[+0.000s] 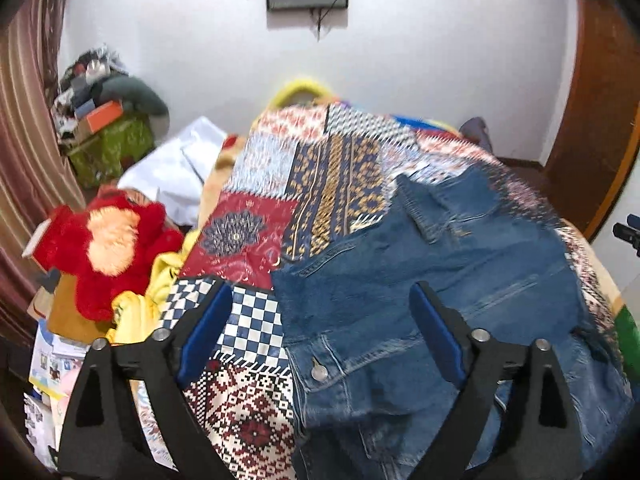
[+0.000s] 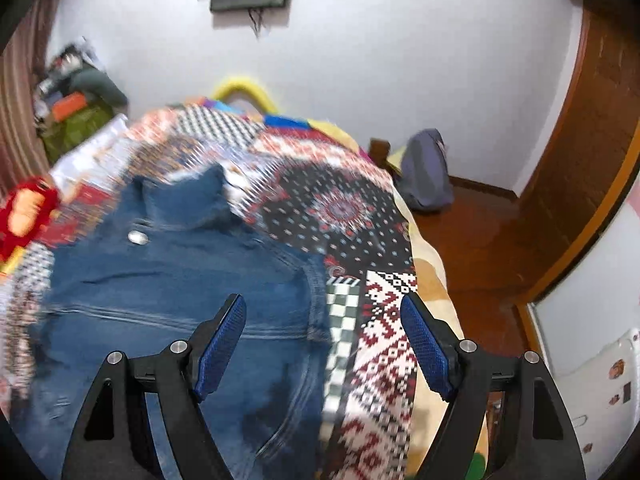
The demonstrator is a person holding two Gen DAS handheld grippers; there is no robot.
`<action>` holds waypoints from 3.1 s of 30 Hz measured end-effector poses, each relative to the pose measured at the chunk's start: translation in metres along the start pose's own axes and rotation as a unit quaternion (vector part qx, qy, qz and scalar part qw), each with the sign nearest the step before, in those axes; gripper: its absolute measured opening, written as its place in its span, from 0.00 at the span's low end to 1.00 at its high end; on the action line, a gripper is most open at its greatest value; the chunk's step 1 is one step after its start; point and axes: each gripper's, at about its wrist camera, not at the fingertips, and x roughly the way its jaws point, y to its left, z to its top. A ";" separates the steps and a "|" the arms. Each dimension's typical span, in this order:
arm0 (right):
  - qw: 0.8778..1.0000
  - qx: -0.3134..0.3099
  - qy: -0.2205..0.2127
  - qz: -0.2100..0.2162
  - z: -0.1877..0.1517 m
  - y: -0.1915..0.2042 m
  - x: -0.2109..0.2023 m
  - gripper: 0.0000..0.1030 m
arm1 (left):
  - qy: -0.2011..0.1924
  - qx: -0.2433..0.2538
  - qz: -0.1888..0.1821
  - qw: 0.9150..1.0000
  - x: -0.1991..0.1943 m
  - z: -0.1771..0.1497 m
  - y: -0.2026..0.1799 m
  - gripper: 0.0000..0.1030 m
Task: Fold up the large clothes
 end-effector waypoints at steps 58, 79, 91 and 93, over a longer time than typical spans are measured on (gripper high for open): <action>0.967 0.183 0.082 0.156 -0.232 -0.007 -0.121 0.14 | 0.156 -0.154 -0.118 0.969 -0.071 -0.211 0.000 0.16; 0.984 0.080 -0.073 0.143 -0.053 0.013 -0.096 0.12 | 0.001 -0.117 -0.096 0.988 -0.044 -0.035 0.015 0.14; 0.992 0.061 -0.047 0.101 0.057 0.023 0.031 0.12 | 0.039 -0.138 -0.083 0.986 0.079 0.032 0.029 0.14; 0.993 0.062 -0.030 0.093 0.064 0.026 0.060 0.12 | 0.060 -0.151 -0.084 0.983 0.107 0.034 0.032 0.14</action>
